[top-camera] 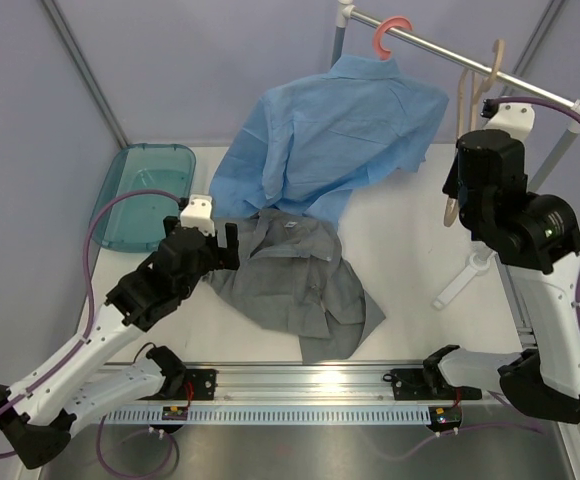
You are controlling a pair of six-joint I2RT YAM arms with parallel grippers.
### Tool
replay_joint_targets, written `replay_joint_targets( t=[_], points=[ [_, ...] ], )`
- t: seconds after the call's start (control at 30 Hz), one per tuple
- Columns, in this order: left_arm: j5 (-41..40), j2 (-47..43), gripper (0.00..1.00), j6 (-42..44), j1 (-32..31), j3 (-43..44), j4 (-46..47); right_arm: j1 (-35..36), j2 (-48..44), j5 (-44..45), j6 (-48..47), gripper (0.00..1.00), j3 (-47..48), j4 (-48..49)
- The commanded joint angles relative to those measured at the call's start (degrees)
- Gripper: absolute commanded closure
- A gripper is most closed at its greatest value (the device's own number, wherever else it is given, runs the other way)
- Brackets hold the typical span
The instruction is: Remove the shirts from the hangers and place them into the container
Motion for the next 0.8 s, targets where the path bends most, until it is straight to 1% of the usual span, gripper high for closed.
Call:
replay_joint_targets(
  t=[0.0,0.17,0.27,0.43,0.57,0.77],
  points=[
    [-1.0,-1.3,0.01,1.3,0.9,-0.6,1.5,-3.6,1.2,-5.5,-3.4,1.00,1.1,5.8],
    [-0.4,-1.9,0.01,1.3,2.0,-1.2,1.3,-10.3,2.9,-10.5,-5.2,1.00,1.5,7.0],
    [-0.4,-2.6,0.01,1.3,2.3,-1.5,1.4,-11.9,4.0,-11.0,-5.5,1.00,1.8,7.0],
    [-0.3,-2.2,0.01,1.3,2.9,-1.5,1.5,-13.2,4.6,-12.8,-5.5,1.00,1.0,7.9],
    [0.4,-1.6,0.01,1.3,3.2,-1.5,1.3,-14.1,3.4,-17.4,-5.5,1.00,-2.2,8.8],
    [0.3,-2.7,0.01,1.1,3.5,-1.5,1.3,-14.3,2.8,-19.3,-5.0,1.00,-5.0,8.3]
  ],
)
